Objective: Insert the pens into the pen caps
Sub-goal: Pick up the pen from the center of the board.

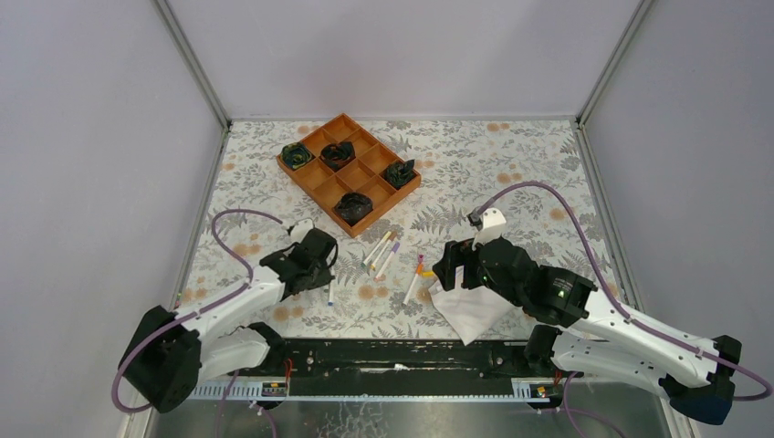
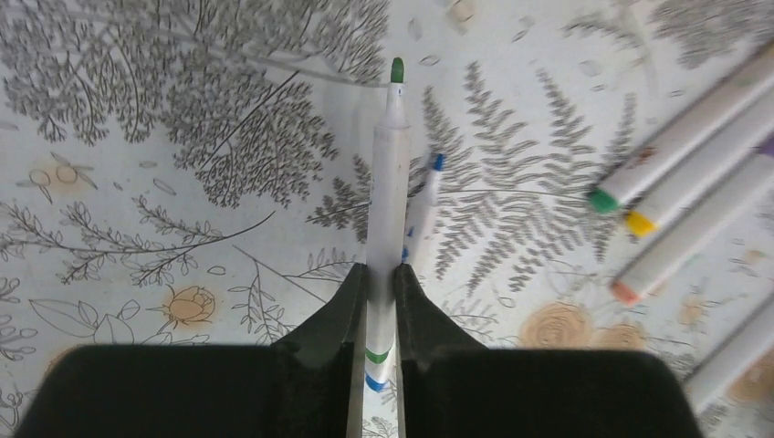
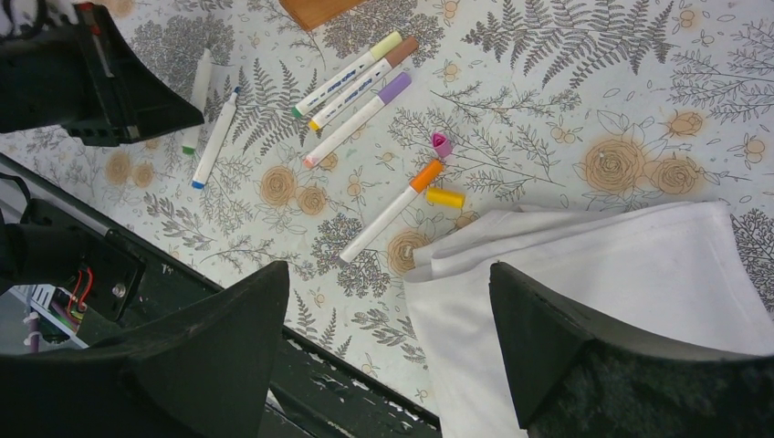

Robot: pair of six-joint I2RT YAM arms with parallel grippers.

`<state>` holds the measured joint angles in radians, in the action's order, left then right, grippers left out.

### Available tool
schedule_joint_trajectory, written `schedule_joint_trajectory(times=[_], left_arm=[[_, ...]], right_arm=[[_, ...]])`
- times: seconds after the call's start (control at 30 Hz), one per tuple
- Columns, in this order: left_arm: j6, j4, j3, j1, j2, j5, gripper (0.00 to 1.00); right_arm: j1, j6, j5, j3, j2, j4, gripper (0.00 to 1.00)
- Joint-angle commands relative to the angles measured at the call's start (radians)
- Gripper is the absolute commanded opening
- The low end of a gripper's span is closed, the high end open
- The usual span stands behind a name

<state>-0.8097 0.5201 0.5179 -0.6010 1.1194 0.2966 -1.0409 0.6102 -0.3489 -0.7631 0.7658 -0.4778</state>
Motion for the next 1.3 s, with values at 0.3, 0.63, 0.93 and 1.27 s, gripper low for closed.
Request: schedule_joint_trajectory(times=[0.3, 0.63, 0.93, 1.27], left_arm=[[0.271, -0.375, 0.092, -0.077, -0.226, -0.421, 0.0], [0.202, -0.689, 0.039, -0.216, -0.247, -0.702, 0.0], [0.211, -0.697, 0.034, -0.259, -0.24, -0.718, 0.0], [0.21, -0.699, 0.028, -0.27, -0.247, -0.689, 0.0]], right_arm=[[0.002, 0.024, 0.101, 0.058, 0.025, 0.206, 0.93], [0.185, 0.125, 0.513, 0.05, 0.132, 0.425, 0.94], [0.194, 0.202, 0.579, 0.032, 0.172, 0.545, 0.91], [0.195, 0.195, 0.615, 0.002, 0.211, 0.541, 0.42]])
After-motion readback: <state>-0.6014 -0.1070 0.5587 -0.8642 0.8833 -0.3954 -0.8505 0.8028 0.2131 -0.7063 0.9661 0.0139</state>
